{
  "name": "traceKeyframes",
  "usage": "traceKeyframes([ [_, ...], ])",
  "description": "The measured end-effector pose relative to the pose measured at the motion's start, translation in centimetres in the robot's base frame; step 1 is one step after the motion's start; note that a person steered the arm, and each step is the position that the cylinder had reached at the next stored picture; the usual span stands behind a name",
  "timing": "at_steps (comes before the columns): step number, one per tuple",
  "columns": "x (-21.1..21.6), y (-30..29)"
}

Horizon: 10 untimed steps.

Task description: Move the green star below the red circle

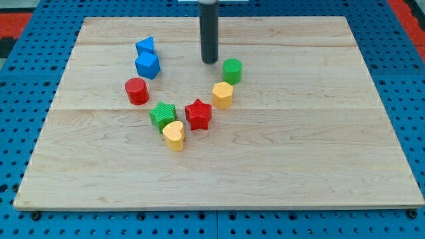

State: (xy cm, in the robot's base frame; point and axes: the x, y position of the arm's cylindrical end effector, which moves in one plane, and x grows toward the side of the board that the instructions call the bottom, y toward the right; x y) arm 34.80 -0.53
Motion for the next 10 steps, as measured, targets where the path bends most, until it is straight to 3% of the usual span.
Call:
traceKeyframes([
  [1,2.7,-3.5],
  [2,6.7,-2.8],
  [4,10.7,-2.9],
  [10,10.5,-7.7],
])
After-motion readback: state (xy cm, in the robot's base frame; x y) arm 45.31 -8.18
